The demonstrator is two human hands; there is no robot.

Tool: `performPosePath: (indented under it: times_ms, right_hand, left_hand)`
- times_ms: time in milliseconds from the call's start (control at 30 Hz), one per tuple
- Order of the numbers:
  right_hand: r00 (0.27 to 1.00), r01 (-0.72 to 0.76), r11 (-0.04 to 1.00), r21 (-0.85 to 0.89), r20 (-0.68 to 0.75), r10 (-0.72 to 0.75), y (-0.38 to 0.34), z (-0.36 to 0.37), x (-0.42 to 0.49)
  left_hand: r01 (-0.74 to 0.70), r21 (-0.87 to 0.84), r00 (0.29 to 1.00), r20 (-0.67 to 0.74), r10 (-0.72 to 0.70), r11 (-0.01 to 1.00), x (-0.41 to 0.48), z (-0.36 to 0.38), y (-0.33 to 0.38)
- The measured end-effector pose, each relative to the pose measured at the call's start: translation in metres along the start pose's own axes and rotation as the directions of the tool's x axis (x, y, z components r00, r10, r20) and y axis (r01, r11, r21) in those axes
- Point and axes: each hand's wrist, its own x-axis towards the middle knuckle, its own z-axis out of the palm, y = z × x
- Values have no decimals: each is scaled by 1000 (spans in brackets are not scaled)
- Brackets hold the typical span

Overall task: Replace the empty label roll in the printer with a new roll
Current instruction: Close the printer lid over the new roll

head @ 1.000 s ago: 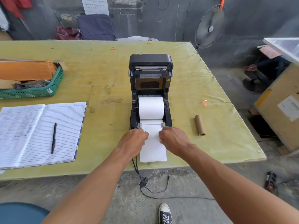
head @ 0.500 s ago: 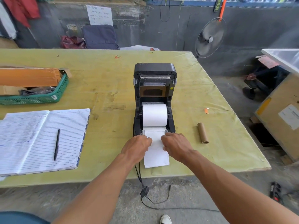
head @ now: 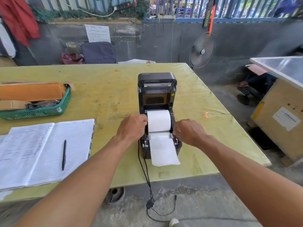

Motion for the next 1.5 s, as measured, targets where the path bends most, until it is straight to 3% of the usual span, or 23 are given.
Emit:
performPosePath:
  times_ms: [100, 233, 367, 600, 767, 933, 1167, 1500]
  right_hand:
    - [994, -34, 999, -9, -102, 33, 4, -19, 20]
    - [967, -104, 980, 171, -215, 140, 13, -41, 59]
    - [944, -167, 911, 377, -205, 258, 16, -57, 103]
    - [949, -231, 791, 566, -50, 312, 20, -78, 160]
    - [958, -257, 734, 629, 68, 278, 25, -77, 183]
    - [957, -281, 678, 679, 142, 254, 28, -76, 194]
    - [955, -267, 627, 732, 114, 274, 28, -71, 181]
    - [942, -216, 605, 766, 2, 334, 13, -52, 110]
  left_hand:
    - [93, -29, 985, -143, -96, 995, 27, -19, -4]
    - [278, -158, 920, -239, -310, 947, 66, -30, -6]
    - [415, -294, 857, -192, -479, 861, 103, -29, -4]
    - [597, -379, 753, -41, -657, 707, 161, -20, -3]
    - [655, -413, 724, 101, -683, 633, 183, -4, -5]
    - [672, -428, 693, 78, -717, 604, 195, 4, -8]
    - [677, -438, 671, 36, -741, 592, 179, -1, 1]
    - [578, -518, 715, -50, -697, 631, 104, -3, 19]
